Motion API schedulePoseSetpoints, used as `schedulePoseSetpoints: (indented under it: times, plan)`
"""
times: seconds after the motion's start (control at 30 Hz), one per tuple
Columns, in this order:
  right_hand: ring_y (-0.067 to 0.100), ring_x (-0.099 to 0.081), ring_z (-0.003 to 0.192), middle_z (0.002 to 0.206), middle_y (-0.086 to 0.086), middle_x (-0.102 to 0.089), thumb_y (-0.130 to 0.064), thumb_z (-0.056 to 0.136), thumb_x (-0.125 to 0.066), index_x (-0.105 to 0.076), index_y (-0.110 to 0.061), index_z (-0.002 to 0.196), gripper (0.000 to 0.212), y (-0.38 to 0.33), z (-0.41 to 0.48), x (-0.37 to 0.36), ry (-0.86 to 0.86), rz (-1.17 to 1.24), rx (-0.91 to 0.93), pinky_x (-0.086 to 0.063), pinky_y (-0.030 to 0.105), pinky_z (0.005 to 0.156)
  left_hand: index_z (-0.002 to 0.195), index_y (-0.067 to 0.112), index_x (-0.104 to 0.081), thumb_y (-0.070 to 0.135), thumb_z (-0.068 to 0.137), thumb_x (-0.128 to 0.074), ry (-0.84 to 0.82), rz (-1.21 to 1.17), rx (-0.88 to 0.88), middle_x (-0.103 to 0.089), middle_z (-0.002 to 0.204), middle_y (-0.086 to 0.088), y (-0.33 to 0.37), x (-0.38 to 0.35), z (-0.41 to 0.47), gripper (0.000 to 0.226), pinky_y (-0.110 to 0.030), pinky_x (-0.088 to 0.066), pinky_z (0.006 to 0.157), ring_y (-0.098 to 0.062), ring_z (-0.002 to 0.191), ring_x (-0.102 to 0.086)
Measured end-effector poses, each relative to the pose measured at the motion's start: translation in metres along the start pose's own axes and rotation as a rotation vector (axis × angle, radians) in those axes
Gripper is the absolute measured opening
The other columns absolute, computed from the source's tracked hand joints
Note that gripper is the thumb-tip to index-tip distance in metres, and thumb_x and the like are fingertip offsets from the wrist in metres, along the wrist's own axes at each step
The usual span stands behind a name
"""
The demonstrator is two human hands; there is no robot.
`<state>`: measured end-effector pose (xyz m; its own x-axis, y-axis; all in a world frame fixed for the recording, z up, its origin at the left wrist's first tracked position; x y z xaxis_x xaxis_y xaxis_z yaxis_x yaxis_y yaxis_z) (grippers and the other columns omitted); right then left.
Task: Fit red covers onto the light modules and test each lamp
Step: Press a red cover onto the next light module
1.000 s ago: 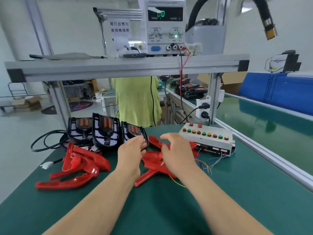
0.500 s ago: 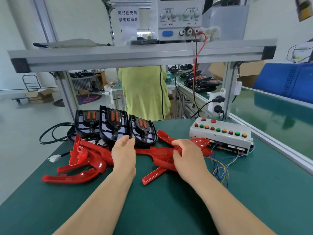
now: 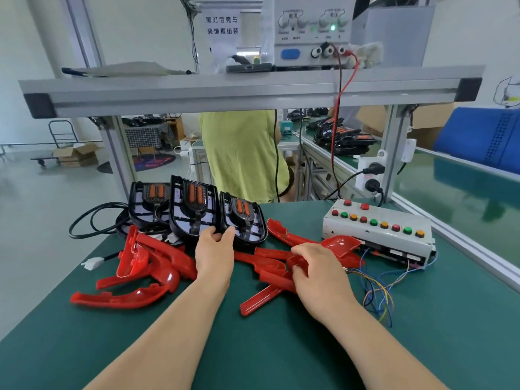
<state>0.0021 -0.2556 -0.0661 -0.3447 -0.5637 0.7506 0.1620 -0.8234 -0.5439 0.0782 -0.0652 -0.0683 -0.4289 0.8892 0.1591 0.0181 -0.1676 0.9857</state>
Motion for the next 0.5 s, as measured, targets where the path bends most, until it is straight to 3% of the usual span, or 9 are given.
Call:
schedulePoseSetpoints:
  times: [0.1,0.23,0.4,0.43,0.5]
  plan:
    - [0.011,-0.042,0.13,0.136,-0.007,-0.055,-0.017,0.094,-0.058,-0.06,-0.023,0.13,0.037,0.0006,0.0001,-0.0011,0.002,-0.001,0.001,-0.027,0.019,0.105,0.146,0.016,-0.043,0.046,0.095,-0.058,-0.004,0.076,-0.05,-0.056,0.111,0.009,0.0012,0.0016,0.0031,0.061,-0.029,-0.035,0.082,-0.012,0.095,-0.052]
    - [0.01,-0.042,0.129,0.135,-0.009,-0.055,-0.018,0.094,-0.059,-0.06,-0.023,0.13,0.037,0.0015,-0.001,-0.0017,0.001,-0.009,0.001,-0.028,0.019,0.105,0.145,0.016,-0.043,0.048,0.095,-0.057,-0.01,0.16,-0.103,-0.055,0.092,0.017,0.0007,0.0031,0.0084,0.061,-0.031,-0.038,0.081,-0.01,0.087,-0.054]
    - [0.009,-0.042,0.129,0.135,-0.011,-0.054,-0.021,0.095,-0.059,-0.06,-0.025,0.131,0.036,0.0016,-0.0023,-0.0027,-0.002,-0.022,0.001,-0.029,0.019,0.104,0.142,0.014,-0.048,0.045,0.096,-0.056,-0.01,0.216,-0.098,-0.061,0.098,0.008,0.002,0.0035,0.0099,0.057,-0.04,-0.049,0.095,-0.021,0.102,-0.061]
    - [0.009,-0.042,0.13,0.135,-0.011,-0.054,-0.021,0.095,-0.059,-0.06,-0.025,0.131,0.036,0.0014,-0.0026,-0.0027,-0.005,-0.026,0.001,-0.029,0.019,0.105,0.142,0.014,-0.049,0.043,0.096,-0.056,-0.006,0.201,-0.094,-0.063,0.099,0.006,0.0026,0.0039,0.0094,0.055,-0.041,-0.05,0.094,-0.021,0.101,-0.063]
    - [0.009,-0.041,0.13,0.136,-0.011,-0.054,-0.021,0.095,-0.059,-0.06,-0.026,0.131,0.036,0.0012,-0.0032,-0.0027,-0.011,-0.034,0.002,-0.029,0.02,0.106,0.141,0.012,-0.05,0.038,0.097,-0.055,0.009,0.134,-0.089,-0.068,0.089,0.004,0.0038,0.0039,0.0071,0.051,-0.033,-0.052,0.078,-0.014,0.086,-0.067]
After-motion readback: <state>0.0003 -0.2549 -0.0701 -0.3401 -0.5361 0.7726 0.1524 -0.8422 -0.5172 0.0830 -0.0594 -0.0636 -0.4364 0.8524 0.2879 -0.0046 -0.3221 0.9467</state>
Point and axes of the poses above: each hand's wrist, its own z-axis towards the middle knuckle, its own x-axis out of the back of the hand, y = z × x, the point moved 2 cm from there along z, towards the middle knuckle
